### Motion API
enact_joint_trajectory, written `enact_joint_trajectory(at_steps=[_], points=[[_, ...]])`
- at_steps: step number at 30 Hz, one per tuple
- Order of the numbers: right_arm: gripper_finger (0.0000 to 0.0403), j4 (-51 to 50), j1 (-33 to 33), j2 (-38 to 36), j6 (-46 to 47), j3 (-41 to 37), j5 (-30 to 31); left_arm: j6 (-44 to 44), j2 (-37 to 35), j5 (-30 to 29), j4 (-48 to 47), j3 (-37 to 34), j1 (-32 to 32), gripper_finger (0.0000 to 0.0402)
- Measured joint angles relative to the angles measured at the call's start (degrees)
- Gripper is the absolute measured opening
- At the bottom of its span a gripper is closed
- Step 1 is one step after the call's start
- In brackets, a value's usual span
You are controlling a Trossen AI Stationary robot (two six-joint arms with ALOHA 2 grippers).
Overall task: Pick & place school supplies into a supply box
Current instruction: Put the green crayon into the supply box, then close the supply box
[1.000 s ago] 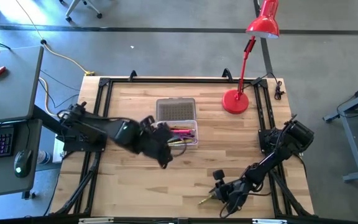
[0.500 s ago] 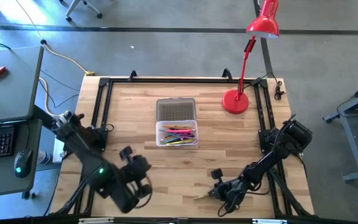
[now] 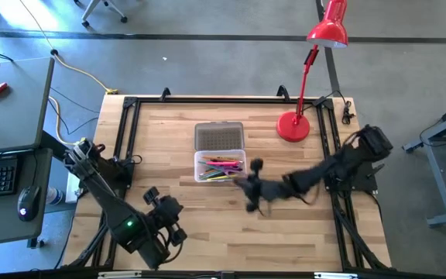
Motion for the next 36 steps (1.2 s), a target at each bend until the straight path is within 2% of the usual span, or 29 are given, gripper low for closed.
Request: enact_joint_trajectory(at_steps=[4,7,12,16,17,23,27,30,32,36], points=[[0.0013,-4.27,-10.06,1.75,5.25,-0.07,-9.3,0.31,0.0,0.23,0.17,-0.02,1.98,0.0041],[0.0009,-6.35,-14.64,2.68,6.74,-0.11,-12.44,0.41,0.07,0.74,0.35,-0.02,3.86,0.0047],[0.0018,-5.4,-17.81,2.73,6.81,-0.07,-14.23,1.85,0.38,6.57,4.07,-0.54,7.43,0.0048],[0.0042,-6.91,-19.14,2.73,6.22,-0.07,-23.09,8.25,0.79,7.18,10.08,-4.47,9.62,0.0048],[0.0048,-7.29,-19.13,2.73,5.82,-0.07,-23.59,9.52,0.69,7.21,12.75,-5.78,10.3,0.0048],[0.0074,-7.4,-18.98,2.73,2.32,-0.04,-18.93,14.02,0.7,7.99,24.55,-13.51,14.16,0.0049],[0.0089,-5.42,-19.91,2.7,0.79,-0.04,-7.46,16.77,0.72,9.81,31.79,-18.31,16.79,0.0049],[0.0095,-4.09,-22.12,2.7,3.36,-0.02,-0.5,19.12,0.7,10.92,37.87,-22.07,18.84,0.0049],[0.0093,-3.68,-24.54,2.24,5.81,-0.02,-0.89,21.37,0.7,10.94,41.63,-24.33,19.83,0.0049],[0.0064,0.4,-31.35,1.4,9.46,-0.02,-11.16,23.51,0.7,10.93,45.69,-28.37,20.27,0.0047]])
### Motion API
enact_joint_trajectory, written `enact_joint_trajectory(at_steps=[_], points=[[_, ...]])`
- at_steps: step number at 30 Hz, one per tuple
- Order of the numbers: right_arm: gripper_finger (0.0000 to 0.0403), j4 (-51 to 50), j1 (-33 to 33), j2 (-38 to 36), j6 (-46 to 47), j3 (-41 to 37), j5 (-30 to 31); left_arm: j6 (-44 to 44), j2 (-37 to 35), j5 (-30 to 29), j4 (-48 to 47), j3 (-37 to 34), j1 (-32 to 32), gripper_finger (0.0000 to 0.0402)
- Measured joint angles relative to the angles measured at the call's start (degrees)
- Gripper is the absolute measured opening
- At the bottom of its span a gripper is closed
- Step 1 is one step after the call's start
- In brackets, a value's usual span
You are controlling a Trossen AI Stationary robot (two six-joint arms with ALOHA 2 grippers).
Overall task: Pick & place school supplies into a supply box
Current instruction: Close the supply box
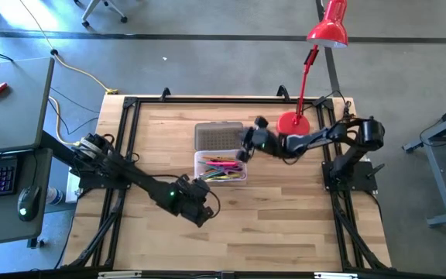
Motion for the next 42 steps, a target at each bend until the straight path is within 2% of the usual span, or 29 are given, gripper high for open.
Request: enact_joint_trajectory(at_steps=[4,7,11,13,18,23,25,28,32,42], points=[[0.001,4.36,-8.19,-0.18,3.49,1.55,-9.78,0.01,0.0,0.45,4.32,-3.4,0.12,0.0021],[0.0009,-1.81,-13.34,0.97,5.6,6.54,-18.23,1.17,0.0,2.58,9.05,-6.15,0.15,0.0011],[0.0002,-14.2,-17.11,5.64,5.93,14.63,-19.54,0.97,0.0,3.84,14.07,-9.49,0.14,0.0026],[0.0002,-18.07,-18.68,8.06,7.09,18.11,-22.45,0.73,0.0,3.78,16.61,-10.91,0.16,0.0025],[0.0001,-24.67,-21.46,12.87,16.57,26.11,-27.54,0.44,0.05,1.74,19.42,-12.73,0.79,0.001],[0.0001,-33.33,-21.37,16.3,18.26,30.14,-28.09,-0.67,2.69,1.3,19.22,-12.94,3.6,0.002],[0.0001,-34.75,-21.27,17.75,18.3,30.07,-28.21,-0.63,3.52,2.82,19.8,-12.77,5.02,0.0014],[0.0,-34.39,-21.54,19.04,18.95,29.83,-29.85,-0.51,3.67,4.39,20.32,-12.74,6.14,0.001],[0.0,-34.19,-21.72,19.89,20.03,30.01,-30.7,0.29,3.7,3.01,20.75,-12.74,6.38,0.0014],[0.0,-28.61,-21.63,17.7,19.31,29.94,-26.4,1.04,3.85,4.02,20.79,-12.78,6.46,0.001]])
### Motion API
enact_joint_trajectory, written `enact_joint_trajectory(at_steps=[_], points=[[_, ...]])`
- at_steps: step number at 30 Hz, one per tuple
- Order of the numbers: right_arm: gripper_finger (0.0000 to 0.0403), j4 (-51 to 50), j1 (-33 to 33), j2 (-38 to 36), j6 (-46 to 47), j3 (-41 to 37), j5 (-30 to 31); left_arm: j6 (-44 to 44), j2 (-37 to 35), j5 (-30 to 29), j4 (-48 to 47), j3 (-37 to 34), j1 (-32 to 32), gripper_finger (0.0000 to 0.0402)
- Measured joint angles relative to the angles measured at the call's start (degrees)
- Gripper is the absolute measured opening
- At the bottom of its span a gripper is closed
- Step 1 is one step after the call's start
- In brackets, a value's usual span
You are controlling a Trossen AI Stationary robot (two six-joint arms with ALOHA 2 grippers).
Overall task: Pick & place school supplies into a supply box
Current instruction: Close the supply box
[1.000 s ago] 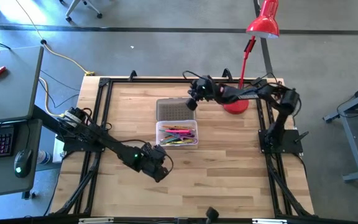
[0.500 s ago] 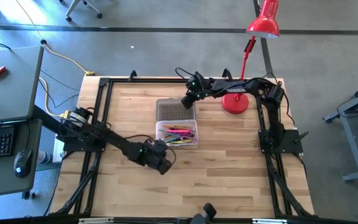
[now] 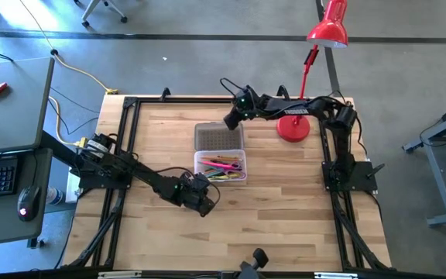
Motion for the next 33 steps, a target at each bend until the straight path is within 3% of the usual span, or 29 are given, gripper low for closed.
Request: enact_joint_trajectory(at_steps=[10,16,19,22,33], points=[[0.0,-3.03,-2.43,3.72,1.83,-0.02,0.57,0.42,0.07,-0.4,0.04,-0.01,0.0,0.001],[0.0,-2.7,-2.03,4.18,1.7,-0.02,-5.04,0.39,0.15,-1.7,0.0,-0.03,-0.02,0.0019],[0.0,-2.93,-2.18,4.18,0.62,-0.02,-12.26,0.37,0.2,-2.32,-0.19,-0.03,0.0,0.0014],[0.0,-2.74,-1.99,4.18,0.43,-0.02,-15.81,0.37,0.2,-2.32,-0.43,-0.03,0.02,0.001],[0.0,-2.76,-0.55,-0.67,-5.29,-0.02,-15.43,-0.02,0.2,-2.61,-1.03,-0.05,0.07,0.001]])
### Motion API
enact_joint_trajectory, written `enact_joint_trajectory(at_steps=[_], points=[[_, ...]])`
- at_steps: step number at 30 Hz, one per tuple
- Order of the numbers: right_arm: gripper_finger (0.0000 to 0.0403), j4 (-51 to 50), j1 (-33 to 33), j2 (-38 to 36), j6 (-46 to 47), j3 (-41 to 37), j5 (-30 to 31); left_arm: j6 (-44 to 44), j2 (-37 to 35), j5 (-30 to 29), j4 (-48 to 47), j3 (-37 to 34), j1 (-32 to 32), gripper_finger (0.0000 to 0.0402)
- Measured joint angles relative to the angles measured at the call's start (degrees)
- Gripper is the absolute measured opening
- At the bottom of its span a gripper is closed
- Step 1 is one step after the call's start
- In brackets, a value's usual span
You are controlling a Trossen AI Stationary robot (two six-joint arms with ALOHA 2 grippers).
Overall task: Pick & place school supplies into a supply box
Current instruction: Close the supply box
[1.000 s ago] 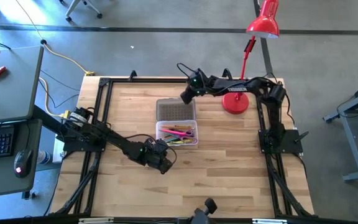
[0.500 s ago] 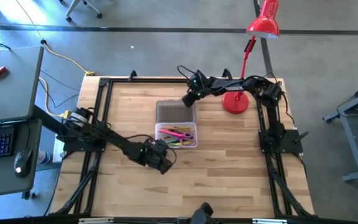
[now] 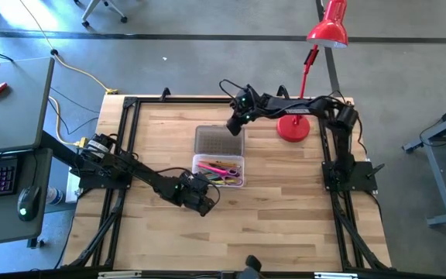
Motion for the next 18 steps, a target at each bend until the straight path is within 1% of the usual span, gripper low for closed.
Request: enact_joint_trajectory(at_steps=[4,5,6,8,9,10,12,16,18], points=[[0.0,-2.05,1.6,-3.53,-2.32,0.0,0.21,-0.02,0.0,0.0,-0.45,0.0,0.0,0.001],[0.0,-2.57,2.27,-4.17,-3.37,0.0,1.32,-0.02,0.0,0.0,-0.46,0.0,0.01,0.0012],[0.0,-2.85,2.98,-4.71,-4.55,0.0,3.58,-0.02,0.0,0.0,-0.47,0.0,0.02,0.0015],[0.0,-2.72,4.27,-5.01,-6.49,0.0,11.68,-0.02,0.0,-0.02,-0.48,0.0,0.02,0.0021],[0.0,-2.63,4.67,-4.98,-6.74,0.0,14.74,-0.02,0.0,-0.04,-0.48,0.0,0.02,0.0021],[0.0,-2.78,4.68,-4.83,-6.78,0.0,15.55,-0.02,0.0,-0.04,-0.45,0.0,0.02,0.002],[0.0,-2.36,4.03,-3.84,-6.54,0.0,15.13,-0.03,0.0,-0.04,-0.43,-0.02,0.02,0.0012],[0.0,-2.52,2.11,-0.4,-1.24,0.0,16.87,-0.04,-0.02,0.28,-0.15,-0.04,0.02,0.001],[0.0,-2.18,0.94,1.12,1.35,-0.04,15.54,-0.03,-0.02,0.35,0.16,-0.07,0.02,0.0013]])
